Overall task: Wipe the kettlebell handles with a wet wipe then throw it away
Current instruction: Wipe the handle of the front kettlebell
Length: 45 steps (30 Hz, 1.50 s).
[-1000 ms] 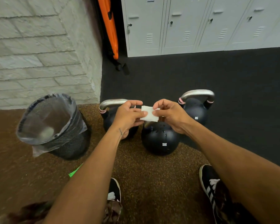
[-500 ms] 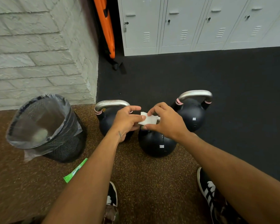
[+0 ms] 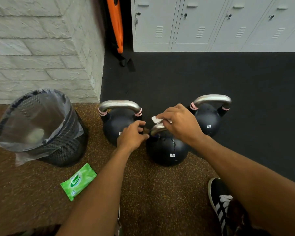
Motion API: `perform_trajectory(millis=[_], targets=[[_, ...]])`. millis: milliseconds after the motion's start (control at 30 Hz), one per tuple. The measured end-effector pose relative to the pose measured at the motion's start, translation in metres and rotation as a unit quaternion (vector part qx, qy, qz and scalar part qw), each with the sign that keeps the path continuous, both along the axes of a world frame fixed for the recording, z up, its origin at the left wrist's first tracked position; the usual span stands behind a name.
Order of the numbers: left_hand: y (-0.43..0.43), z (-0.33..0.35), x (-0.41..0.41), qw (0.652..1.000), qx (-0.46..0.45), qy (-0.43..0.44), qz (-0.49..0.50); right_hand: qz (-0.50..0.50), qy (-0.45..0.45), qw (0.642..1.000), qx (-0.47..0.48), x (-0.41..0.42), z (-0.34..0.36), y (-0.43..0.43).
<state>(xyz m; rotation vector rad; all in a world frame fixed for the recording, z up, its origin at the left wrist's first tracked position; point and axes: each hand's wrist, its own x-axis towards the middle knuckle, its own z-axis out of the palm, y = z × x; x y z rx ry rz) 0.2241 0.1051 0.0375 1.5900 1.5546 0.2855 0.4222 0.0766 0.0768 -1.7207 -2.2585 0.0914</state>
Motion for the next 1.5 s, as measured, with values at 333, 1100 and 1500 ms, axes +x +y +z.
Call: perform_trajectory(millis=[333,1100,1500], targets=[[-0.017,-0.061,0.031,0.985,-0.007,-0.129,0.111,0.088,-0.127,0.988,-0.012,-0.014,-0.01,0.013],[-0.021,-0.079,0.011,0.983,-0.005,-0.172,0.062,0.024,-0.278,0.946,-0.163,-0.046,-0.024,0.037],[-0.017,-0.07,0.012,0.995,0.043,-0.087,0.005,0.103,-0.284,0.951,-0.069,-0.031,-0.037,0.009]])
